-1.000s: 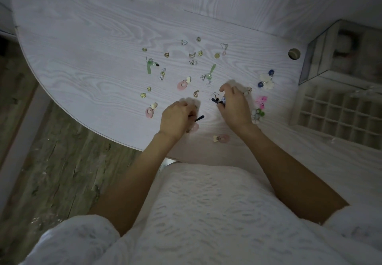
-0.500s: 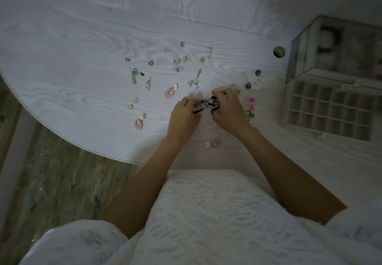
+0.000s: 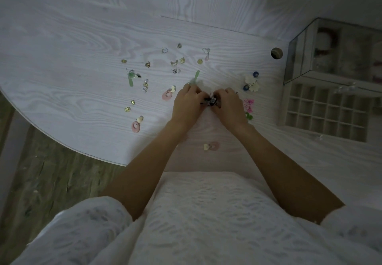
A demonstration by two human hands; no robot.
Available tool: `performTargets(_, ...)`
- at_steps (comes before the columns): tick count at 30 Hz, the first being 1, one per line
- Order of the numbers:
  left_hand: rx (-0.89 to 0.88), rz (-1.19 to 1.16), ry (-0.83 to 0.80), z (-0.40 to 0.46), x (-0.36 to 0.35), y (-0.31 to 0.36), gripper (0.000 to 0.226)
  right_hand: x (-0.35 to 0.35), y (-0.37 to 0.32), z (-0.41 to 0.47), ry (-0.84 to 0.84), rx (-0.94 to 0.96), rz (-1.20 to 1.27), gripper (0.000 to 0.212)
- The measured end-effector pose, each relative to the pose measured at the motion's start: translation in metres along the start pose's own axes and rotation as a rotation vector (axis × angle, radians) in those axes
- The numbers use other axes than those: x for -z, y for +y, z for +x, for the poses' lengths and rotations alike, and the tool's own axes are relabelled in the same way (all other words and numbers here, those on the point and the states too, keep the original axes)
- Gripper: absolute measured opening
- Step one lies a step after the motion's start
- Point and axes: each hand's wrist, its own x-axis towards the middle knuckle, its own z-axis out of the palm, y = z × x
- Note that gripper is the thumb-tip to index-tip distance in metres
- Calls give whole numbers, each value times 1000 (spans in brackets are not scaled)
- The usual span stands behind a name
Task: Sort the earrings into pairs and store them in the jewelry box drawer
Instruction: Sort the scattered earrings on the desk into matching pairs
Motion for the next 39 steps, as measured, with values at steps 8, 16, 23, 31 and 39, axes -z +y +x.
performTargets(8,53,-164,-48,11,-1,12,29,2,0,-2,38,-32,44,36)
performTargets(16,88,-116,141,-29,18,-29,27,-4,4,-4,46,123,-60,23)
performTargets(23,109,-80,50,-42,15,-36,32,-4,3,17,114,96,-3,20)
performTargets(31,163,-214,75,-46,23,-36,35,7,-8,6,145,133,-34,30)
performTargets(39,350,-254,97,-90,36,-54,35,-13,-26,-10,-40,350,-20,34)
